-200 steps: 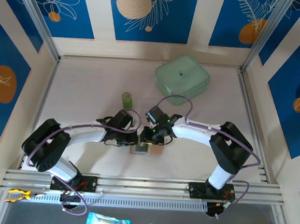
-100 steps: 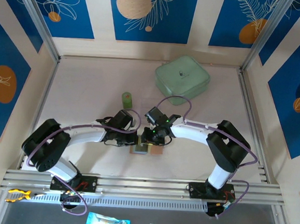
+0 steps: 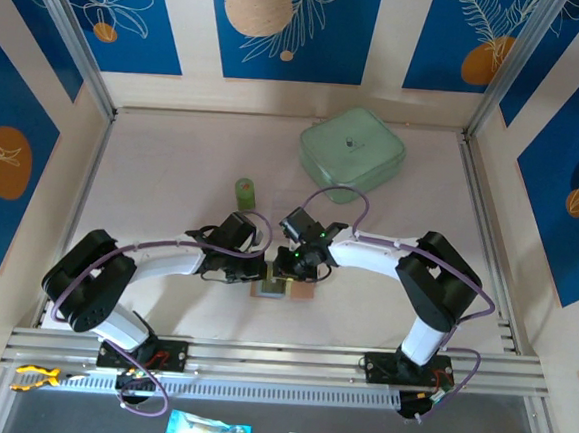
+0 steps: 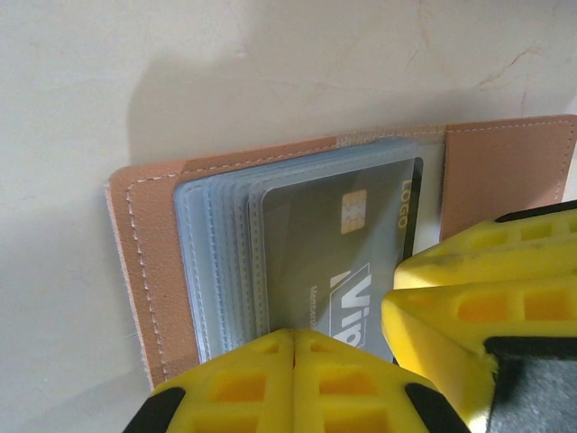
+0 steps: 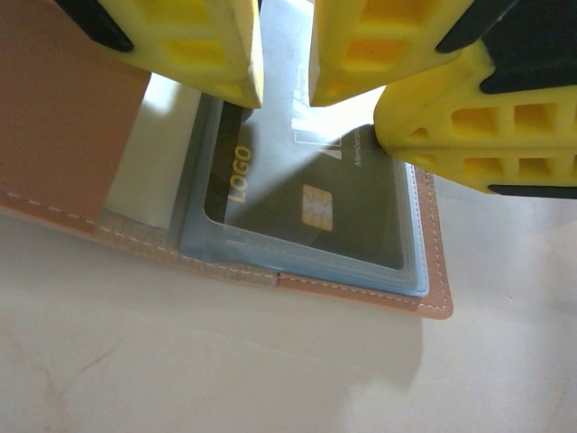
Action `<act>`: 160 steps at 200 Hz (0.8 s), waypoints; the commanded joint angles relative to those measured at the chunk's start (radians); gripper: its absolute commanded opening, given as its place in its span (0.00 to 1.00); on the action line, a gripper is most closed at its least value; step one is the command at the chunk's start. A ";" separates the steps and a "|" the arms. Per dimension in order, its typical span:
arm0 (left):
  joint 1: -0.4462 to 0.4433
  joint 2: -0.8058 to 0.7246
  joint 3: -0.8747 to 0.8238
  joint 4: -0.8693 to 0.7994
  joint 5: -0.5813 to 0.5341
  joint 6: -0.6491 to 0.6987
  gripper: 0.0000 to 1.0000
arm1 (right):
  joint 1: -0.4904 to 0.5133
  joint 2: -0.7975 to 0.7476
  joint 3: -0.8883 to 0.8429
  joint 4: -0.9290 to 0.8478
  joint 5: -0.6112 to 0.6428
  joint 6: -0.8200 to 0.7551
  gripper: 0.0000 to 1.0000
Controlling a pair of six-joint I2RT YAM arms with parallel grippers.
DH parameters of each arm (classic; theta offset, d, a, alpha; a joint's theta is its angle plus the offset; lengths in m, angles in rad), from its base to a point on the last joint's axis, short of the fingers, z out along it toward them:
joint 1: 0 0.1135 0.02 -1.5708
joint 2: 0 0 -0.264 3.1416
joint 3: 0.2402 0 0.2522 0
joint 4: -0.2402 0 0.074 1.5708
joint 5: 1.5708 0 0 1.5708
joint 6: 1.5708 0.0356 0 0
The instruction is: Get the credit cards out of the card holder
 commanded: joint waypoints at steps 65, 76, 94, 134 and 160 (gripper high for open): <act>0.001 0.003 -0.030 -0.030 -0.007 0.005 0.03 | -0.011 0.009 -0.005 -0.122 0.071 -0.008 0.28; 0.002 0.004 -0.031 -0.031 -0.007 0.005 0.03 | -0.011 0.002 -0.002 -0.136 0.085 -0.012 0.30; 0.001 0.008 -0.034 -0.027 -0.006 0.005 0.03 | -0.012 -0.009 0.003 -0.146 0.093 -0.018 0.31; 0.001 0.000 -0.035 -0.031 -0.005 0.001 0.03 | -0.014 -0.017 0.006 -0.148 0.093 -0.026 0.32; 0.002 -0.021 -0.029 -0.034 0.004 -0.007 0.03 | -0.016 -0.046 -0.006 -0.127 0.076 -0.024 0.32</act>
